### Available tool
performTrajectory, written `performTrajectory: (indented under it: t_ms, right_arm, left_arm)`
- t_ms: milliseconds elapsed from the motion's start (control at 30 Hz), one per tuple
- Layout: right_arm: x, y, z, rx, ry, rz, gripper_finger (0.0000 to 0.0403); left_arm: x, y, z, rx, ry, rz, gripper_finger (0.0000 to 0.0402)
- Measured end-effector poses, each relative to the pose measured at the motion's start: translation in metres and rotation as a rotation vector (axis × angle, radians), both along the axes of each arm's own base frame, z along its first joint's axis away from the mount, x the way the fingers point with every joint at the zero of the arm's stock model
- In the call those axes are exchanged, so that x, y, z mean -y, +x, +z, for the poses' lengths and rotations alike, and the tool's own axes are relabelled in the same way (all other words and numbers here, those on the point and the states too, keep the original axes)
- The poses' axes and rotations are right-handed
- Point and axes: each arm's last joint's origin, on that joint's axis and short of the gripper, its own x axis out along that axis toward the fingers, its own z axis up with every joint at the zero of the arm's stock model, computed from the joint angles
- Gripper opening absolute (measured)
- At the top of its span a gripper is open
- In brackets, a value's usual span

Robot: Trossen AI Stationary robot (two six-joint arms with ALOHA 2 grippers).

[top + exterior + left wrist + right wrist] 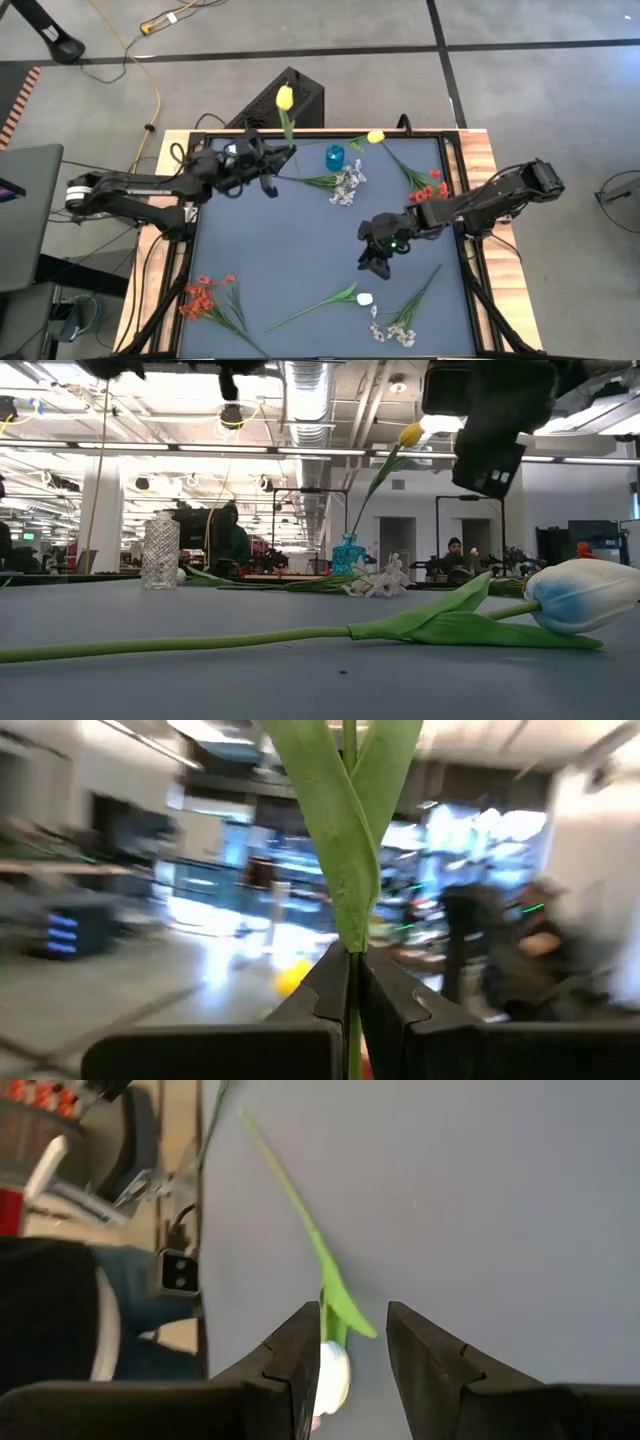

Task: Sort flowers into vase by color
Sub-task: Put the yellow tulip into the blue vase

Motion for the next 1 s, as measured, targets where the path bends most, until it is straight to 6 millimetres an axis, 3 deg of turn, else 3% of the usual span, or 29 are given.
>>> performTrajectory:
  t_ms: [200, 300, 467, 567, 767, 1000]
  right_arm:
    - [0.006, -0.007, 0.018, 0.099, -0.081, -0.131, 0.0143]
    - [0.019, -0.008, 0.035, 0.196, -0.076, -0.214, 0.0143]
    - [0.043, -0.001, 0.071, 0.524, -0.039, -0.353, 0.0143]
    - [0.052, 0.002, 0.082, 0.649, -0.046, -0.381, 0.0143]
    - [0.056, 0.012, 0.079, 0.686, -0.058, -0.389, 0.0143]
    - [0.047, 0.028, 0.070, 0.767, -0.058, -0.297, 0.0143]
  left_arm:
    - [-0.011, 0.020, -0.016, 0.059, -0.122, -0.489, 0.0001]
    - [-0.005, 0.029, -0.023, 0.076, -0.160, -0.597, 0.0001]
    - [0.013, 0.046, -0.036, 0.119, -0.206, -0.570, 0.0001]
    - [0.024, 0.053, -0.041, 0.150, -0.212, -0.566, 0.0001]
    - [0.040, 0.056, -0.044, 0.171, -0.223, -0.534, 0.0001]
    - [0.051, 0.059, -0.047, 0.144, -0.235, -0.455, 0.0001]
